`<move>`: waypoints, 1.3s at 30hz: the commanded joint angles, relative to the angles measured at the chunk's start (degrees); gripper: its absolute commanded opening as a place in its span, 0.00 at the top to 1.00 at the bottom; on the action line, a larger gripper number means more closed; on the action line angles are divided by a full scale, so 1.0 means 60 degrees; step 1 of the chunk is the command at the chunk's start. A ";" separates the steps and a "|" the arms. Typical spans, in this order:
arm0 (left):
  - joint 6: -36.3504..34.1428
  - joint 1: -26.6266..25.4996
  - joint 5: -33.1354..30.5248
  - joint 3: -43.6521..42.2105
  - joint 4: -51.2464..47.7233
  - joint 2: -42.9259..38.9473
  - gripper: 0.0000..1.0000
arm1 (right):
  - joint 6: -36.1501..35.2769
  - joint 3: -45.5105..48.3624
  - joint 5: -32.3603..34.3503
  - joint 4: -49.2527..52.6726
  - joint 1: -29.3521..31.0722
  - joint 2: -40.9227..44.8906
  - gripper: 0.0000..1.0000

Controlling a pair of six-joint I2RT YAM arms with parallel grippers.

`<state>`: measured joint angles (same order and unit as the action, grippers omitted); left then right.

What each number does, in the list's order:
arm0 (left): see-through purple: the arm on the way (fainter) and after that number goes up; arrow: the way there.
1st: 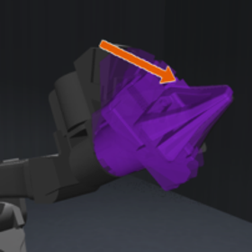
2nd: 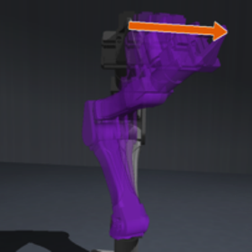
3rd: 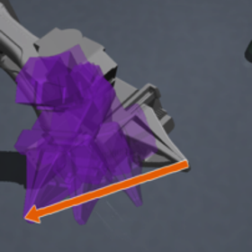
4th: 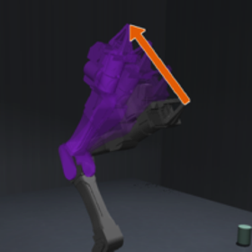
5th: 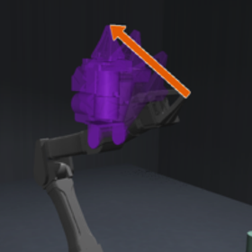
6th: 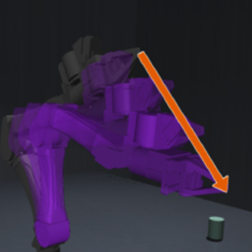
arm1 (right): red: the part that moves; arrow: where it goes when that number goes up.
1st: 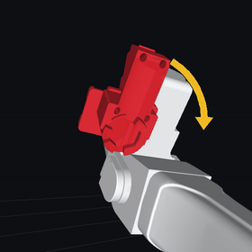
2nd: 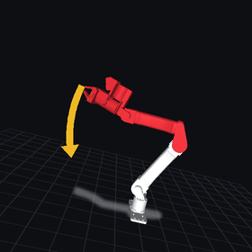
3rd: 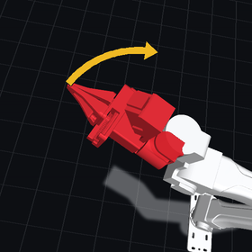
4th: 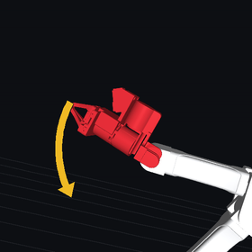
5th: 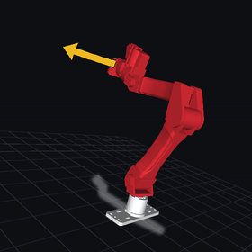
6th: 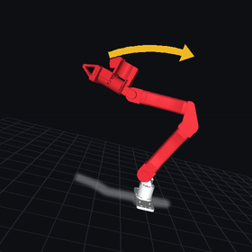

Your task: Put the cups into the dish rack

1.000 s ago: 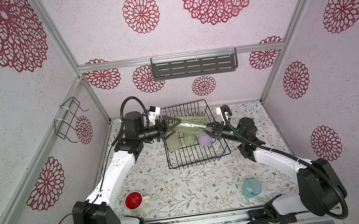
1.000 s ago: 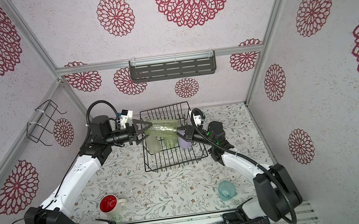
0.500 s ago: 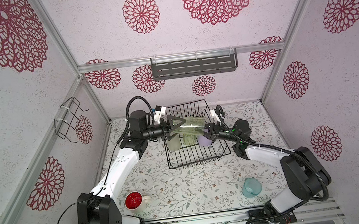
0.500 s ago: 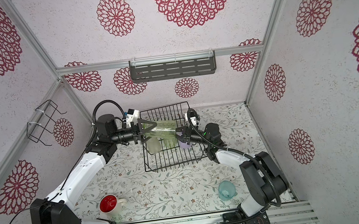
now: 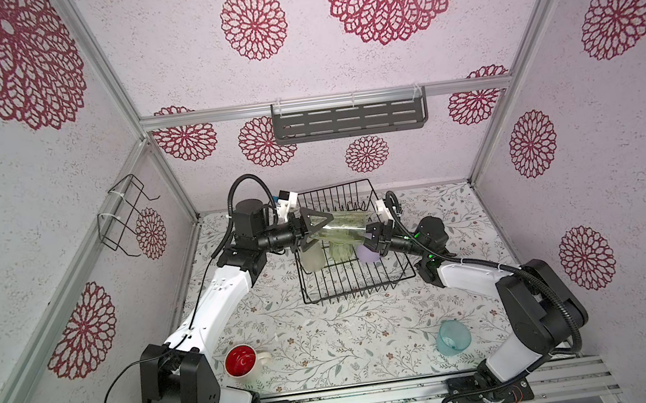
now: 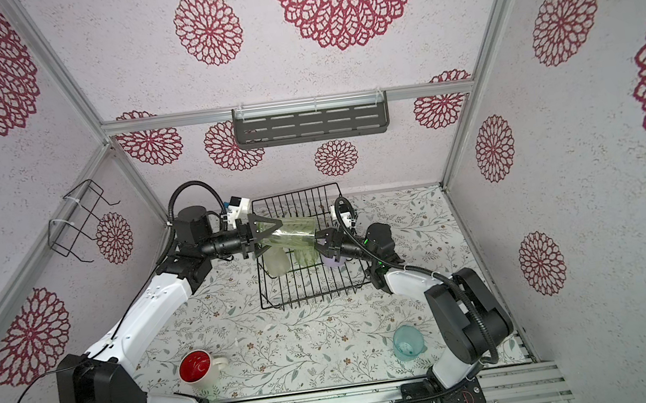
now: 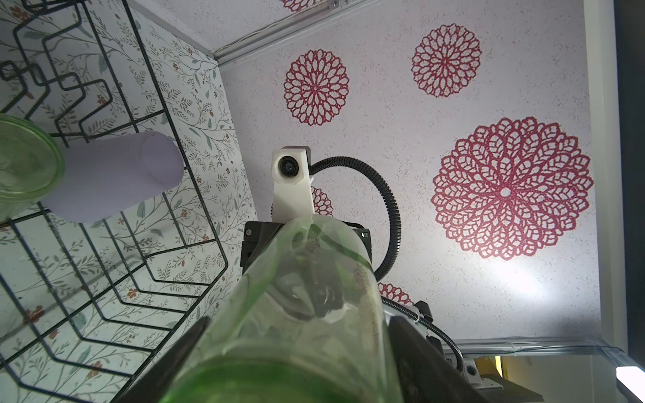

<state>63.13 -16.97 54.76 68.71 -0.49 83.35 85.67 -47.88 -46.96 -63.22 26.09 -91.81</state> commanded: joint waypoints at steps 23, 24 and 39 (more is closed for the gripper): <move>-0.2816 0.0338 -0.2058 0.0414 -0.3328 -0.0175 0.32 | -0.3469 -0.0485 0.1077 0.3499 -0.0055 0.0875 0.56; -0.2890 0.0334 -0.2125 0.0425 -0.3419 -0.0207 0.32 | -0.3919 -0.0555 0.1224 0.4134 -0.0062 0.1049 0.56; -0.4715 -0.0056 -0.4054 0.0802 -0.5420 -0.0453 0.35 | -0.8523 -0.1294 0.4379 1.0235 -0.0041 0.2916 0.51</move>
<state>39.05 -16.43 34.11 71.33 -30.55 82.19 40.42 -53.67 -24.95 -8.01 25.91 -75.85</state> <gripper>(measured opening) 0.743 0.486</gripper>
